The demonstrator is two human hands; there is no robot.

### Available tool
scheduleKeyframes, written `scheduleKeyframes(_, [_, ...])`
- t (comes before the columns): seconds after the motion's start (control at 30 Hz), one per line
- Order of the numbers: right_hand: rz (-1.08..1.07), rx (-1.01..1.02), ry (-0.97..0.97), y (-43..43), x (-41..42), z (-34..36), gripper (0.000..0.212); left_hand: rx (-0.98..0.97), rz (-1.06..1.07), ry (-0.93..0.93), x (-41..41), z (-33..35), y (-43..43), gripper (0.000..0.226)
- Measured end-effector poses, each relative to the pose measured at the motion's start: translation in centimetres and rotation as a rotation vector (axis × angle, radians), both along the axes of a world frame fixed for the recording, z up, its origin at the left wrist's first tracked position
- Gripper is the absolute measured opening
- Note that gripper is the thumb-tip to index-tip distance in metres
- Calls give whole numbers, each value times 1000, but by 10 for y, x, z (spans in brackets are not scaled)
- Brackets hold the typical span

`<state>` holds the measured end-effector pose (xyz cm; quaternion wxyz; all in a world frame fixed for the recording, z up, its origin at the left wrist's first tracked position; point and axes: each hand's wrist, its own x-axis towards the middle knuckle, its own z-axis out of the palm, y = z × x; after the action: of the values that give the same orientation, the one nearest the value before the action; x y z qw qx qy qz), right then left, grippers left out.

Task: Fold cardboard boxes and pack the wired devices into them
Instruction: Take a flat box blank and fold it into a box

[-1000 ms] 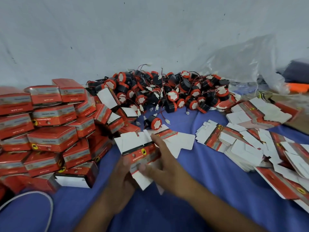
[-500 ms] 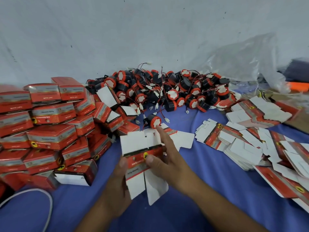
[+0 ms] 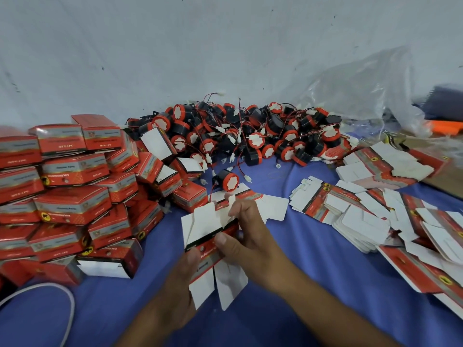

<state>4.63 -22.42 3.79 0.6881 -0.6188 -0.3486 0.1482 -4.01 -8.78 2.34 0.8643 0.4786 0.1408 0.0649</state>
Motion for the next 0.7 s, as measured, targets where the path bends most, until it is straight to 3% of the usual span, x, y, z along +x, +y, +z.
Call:
scheduleKeyframes(0.03, [-12, 3, 10, 1, 0, -1, 43, -3, -54, -55, -1, 2, -2, 56])
scheduleKeyframes(0.1, [-66, 10, 14, 5, 0, -2, 45, 23, -125, -126, -3, 12, -8, 24])
scheduleKeyframes(0.13, [-95, 10, 21, 6, 2, -2, 46, 78, -122, -151, -2, 7, -6, 72])
scheduleKeyframes(0.17, [-120, 5, 35, 6, 4, -2, 47, 43, -179, -159, 0, 6, -4, 102])
scheduleKeyframes(0.2, [-145, -9, 53, 5, 7, -3, 47, 31, -235, -218, -1, 7, 0, 112])
scheduleKeyframes(0.3, [-209, -78, 65, 1, 13, -4, 48, 95, -259, -254, 5, 13, -1, 118])
scheduleKeyframes(0.43, [-149, -102, 76, 2, 9, -5, 25, 59, -202, -203, 8, 7, -4, 122])
scheduleKeyframes(0.57, [-100, -148, 74, 3, 7, -4, 35, 81, -178, -171, 8, 4, 4, 124])
scheduleKeyframes(0.7, [-121, -109, 178, 2, 7, -5, 21, 84, -210, -140, 8, 1, 8, 115])
